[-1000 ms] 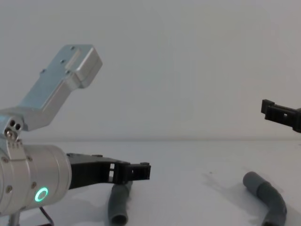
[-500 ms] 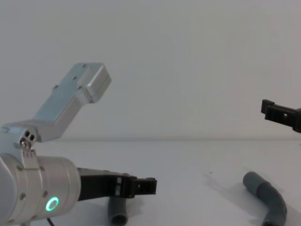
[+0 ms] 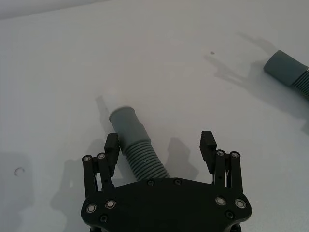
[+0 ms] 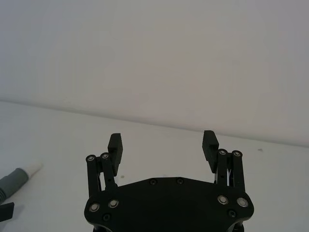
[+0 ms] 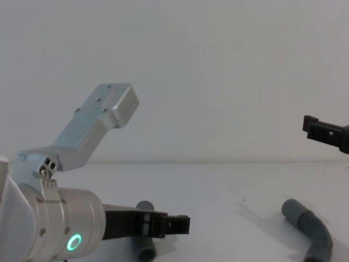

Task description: Use both hands to pick up one end of the pipe from the table, align the ends, and insert them.

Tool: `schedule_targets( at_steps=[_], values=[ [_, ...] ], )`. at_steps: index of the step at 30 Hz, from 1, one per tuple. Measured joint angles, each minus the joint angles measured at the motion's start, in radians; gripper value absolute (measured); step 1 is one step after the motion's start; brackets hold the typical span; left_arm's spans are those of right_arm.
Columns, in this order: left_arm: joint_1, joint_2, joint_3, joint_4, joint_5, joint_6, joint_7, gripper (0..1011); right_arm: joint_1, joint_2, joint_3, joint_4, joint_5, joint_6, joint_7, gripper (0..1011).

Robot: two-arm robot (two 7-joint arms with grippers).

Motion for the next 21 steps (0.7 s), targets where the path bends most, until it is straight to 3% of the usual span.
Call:
schedule_targets(
  at_steps=[14,21],
  values=[
    [0.008,-0.017,-0.003,-0.002,0.013,0.017,0.014,1001,0.000,0.000,0.000,0.000,0.000,0.000,0.000,1002],
    [0.009,-0.020,-0.004,-0.003,0.015,0.020,0.016,869,0.000,0.000,0.000,0.000,0.000,0.000,0.000,1002]
  ],
)
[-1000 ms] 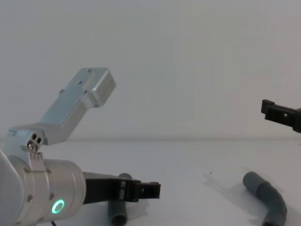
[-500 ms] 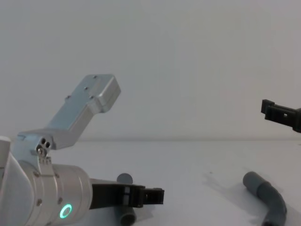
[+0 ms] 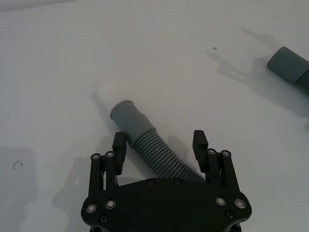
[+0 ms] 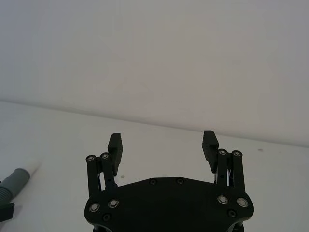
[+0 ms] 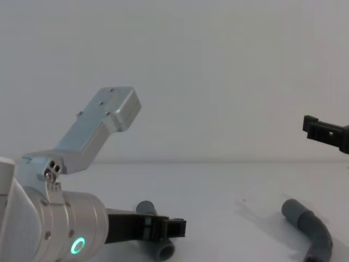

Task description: Use both hands to pick up one end of the pipe from the table, align the ends, and insert them.

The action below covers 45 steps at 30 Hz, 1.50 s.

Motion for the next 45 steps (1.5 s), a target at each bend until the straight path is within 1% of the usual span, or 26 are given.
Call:
schedule_targets(
  at_steps=[1,3,4,6,9,10,12,13,14,16,19,43,45],
  values=[
    [0.000,0.000,0.000,0.000,0.000,0.000,0.000,817,0.000,0.000,0.000,0.000,0.000,0.000,0.000,1002],
    [0.000,-0.001,0.000,0.000,0.001,0.001,0.001,782,0.000,0.000,0.000,0.000,0.000,0.000,0.000,1002],
    [0.000,-0.001,-0.001,0.000,0.001,0.001,0.001,727,0.000,0.000,0.000,0.000,0.000,0.000,0.000,1002],
    [0.001,-0.001,-0.001,-0.001,0.001,0.002,0.001,689,0.000,0.000,0.000,0.000,0.000,0.000,0.000,1002],
    [0.001,-0.002,-0.001,-0.001,0.001,0.002,0.002,588,0.000,0.000,0.000,0.000,0.000,0.000,0.000,1002],
    [0.001,-0.002,-0.001,-0.001,0.002,0.002,0.002,568,0.000,0.000,0.000,0.000,0.000,0.000,0.000,1002],
    [0.001,-0.002,-0.001,-0.001,0.002,0.003,0.002,487,0.000,0.000,0.000,0.000,0.000,0.000,0.000,1002],
    [0.001,-0.002,-0.001,-0.001,0.002,0.003,0.002,476,0.000,0.000,0.000,0.000,0.000,0.000,0.000,1002],
    [0.001,-0.002,-0.001,-0.001,0.002,0.003,0.002,406,0.000,0.000,0.000,0.000,0.000,0.000,0.000,1002],
    [0.001,-0.002,-0.001,-0.001,0.002,0.003,0.002,391,0.000,0.000,0.000,0.000,0.000,0.000,0.000,1002],
    [0.002,-0.003,-0.001,-0.002,0.002,0.003,0.003,340,0.000,0.000,0.000,0.000,0.000,0.000,0.000,1002],
    [0.002,-0.004,-0.001,-0.002,0.003,0.004,0.003,334,0.000,0.000,0.000,0.000,0.000,0.001,0.000,1002],
    [0.002,-0.004,-0.001,-0.002,0.003,0.004,0.003,333,0.001,0.005,0.002,0.001,-0.002,0.007,0.004,1002]
  ],
)
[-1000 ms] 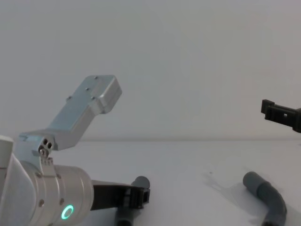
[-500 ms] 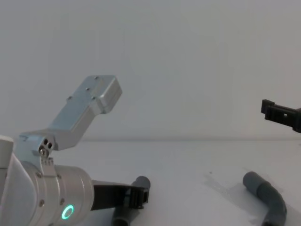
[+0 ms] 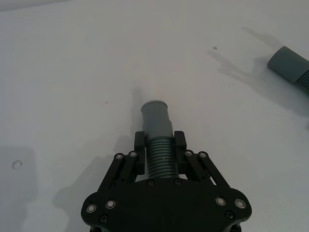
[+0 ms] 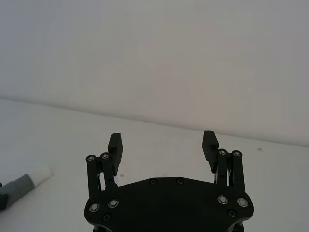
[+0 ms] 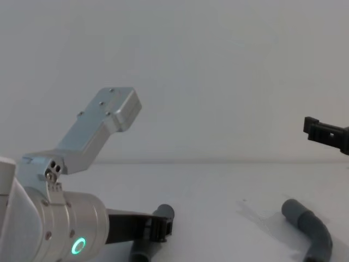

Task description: Use both hands to pick up one end of the pipe from the table, align the ends, and insert them.

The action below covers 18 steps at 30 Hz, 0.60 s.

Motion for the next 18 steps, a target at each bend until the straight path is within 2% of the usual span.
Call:
schedule_targets(
  at_steps=[6,18],
  values=[
    [0.000,0.000,0.000,0.000,0.000,0.000,0.000,333,0.001,0.014,0.005,-0.003,-0.005,0.031,0.007,1002],
    [0.000,0.000,0.000,0.000,0.000,0.000,0.000,333,-0.031,0.044,0.028,-0.057,0.001,0.166,0.008,1002]
  ],
)
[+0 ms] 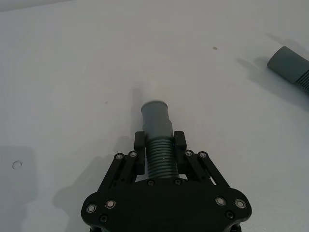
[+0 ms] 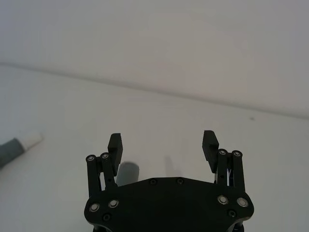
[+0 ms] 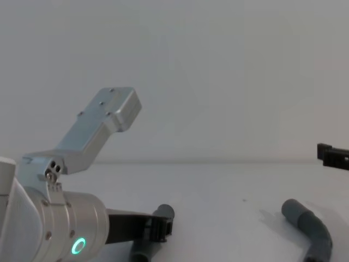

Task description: Use both hands to pick up one end of the pipe from the table, align the ends, and insert them.

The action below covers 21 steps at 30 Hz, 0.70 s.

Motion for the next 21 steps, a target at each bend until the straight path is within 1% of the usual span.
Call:
schedule_targets(
  at_steps=[2,5,7,11,12,17,21],
  values=[
    [0.000,0.000,0.000,0.000,0.000,0.000,0.000,333,-0.007,0.004,0.003,-0.011,0.005,0.025,0.003,1002],
    [0.000,0.000,0.000,0.000,0.000,0.000,0.000,334,-0.013,0.009,0.006,-0.019,0.010,0.045,0.010,1002],
    [0.000,0.000,0.000,0.000,0.000,0.000,0.000,334,-0.020,0.016,0.008,-0.030,0.019,0.072,0.025,1002],
    [0.000,0.000,0.000,0.000,0.000,0.000,0.000,334,-0.024,0.026,0.009,-0.039,0.029,0.095,0.043,1002],
    [0.000,0.000,0.000,0.000,0.000,0.000,0.000,333,-0.025,0.030,0.009,-0.042,0.034,0.106,0.056,1002],
    [0.000,0.000,0.000,0.000,0.000,0.000,0.000,333,-0.026,0.045,0.005,-0.046,0.045,0.127,0.089,1002],
    [0.000,0.000,0.000,0.000,0.000,0.000,0.000,334,-0.018,0.060,-0.005,-0.042,0.052,0.138,0.124,1002]
  ],
)
